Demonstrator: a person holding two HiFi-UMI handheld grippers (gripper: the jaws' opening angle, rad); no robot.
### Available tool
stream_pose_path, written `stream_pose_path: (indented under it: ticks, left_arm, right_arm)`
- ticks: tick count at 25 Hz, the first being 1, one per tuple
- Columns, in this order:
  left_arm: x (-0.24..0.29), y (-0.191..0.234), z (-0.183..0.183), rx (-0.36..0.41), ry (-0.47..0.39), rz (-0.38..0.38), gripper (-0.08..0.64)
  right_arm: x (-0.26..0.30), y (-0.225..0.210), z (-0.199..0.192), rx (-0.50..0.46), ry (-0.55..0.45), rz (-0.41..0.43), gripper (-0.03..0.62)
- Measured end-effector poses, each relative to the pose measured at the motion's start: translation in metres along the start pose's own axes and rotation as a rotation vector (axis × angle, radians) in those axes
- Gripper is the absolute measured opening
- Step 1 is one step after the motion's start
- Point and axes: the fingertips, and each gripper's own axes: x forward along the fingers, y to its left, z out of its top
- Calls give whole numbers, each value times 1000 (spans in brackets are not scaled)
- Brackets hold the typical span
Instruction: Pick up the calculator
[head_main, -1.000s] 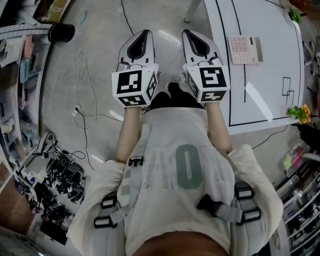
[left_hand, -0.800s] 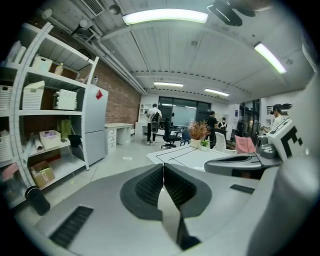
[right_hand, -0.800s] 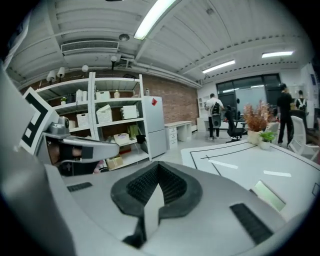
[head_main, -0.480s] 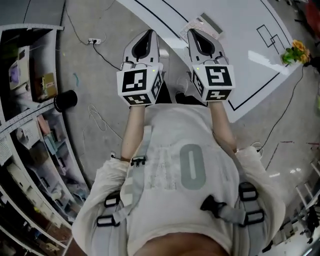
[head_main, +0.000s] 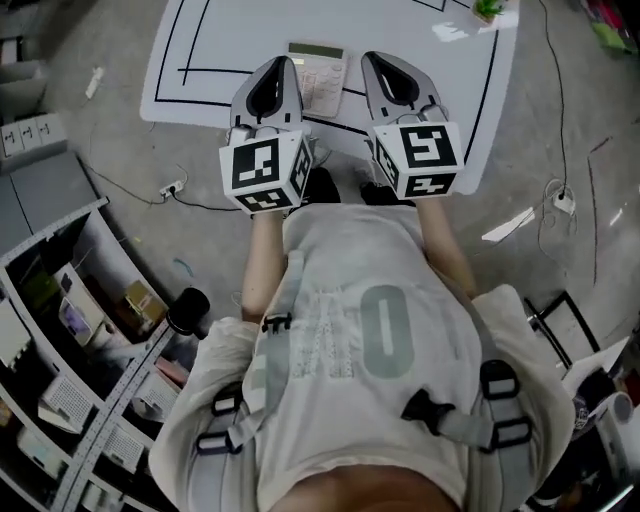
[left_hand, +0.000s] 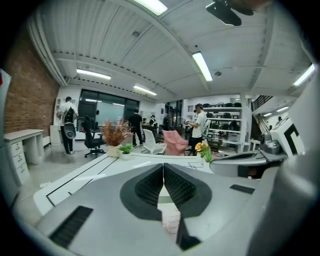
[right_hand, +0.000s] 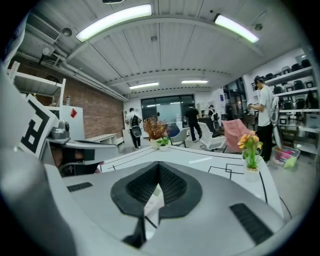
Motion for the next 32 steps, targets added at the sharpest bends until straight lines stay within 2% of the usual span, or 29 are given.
stream_pose_path:
  ticks: [8,12,17,26,28,29,30,31,32]
  left_arm:
    - [32,-31,16,46,18,-239,21]
    - [36,-36,24,75,3,-338,21]
    - [41,-27,31,95,-11,-374,21]
    - [45,-12,35,78,-24,-378,21]
    - [43,-12,41,61,-48,-401,23]
    - [42,-14,45,42,-63,-430,53]
    - [41,-16,49,19,-80,-459,200]
    - [41,-17,53,0,-99,-478,301]
    - [41,-16,56,-10,-116,-485,342]
  right_arm:
    - [-35,-39,5,67,-16,-276,5]
    - [-39,-41,6,91,-21,-366,5]
    - [-37,-33,12,93,-34,-422,5]
    - [-41,-30,9,104,-24,-481,5]
    - [-41,-30,11,102,-25,-483,5]
    - [-40,-29,12,102,-25,-483,5]
    - [-40,-29,12,100,-26,-482,5]
    - [-40,-29,13,99,-25,-481,5]
    - [-39,-28,13,97,-24,-479,5]
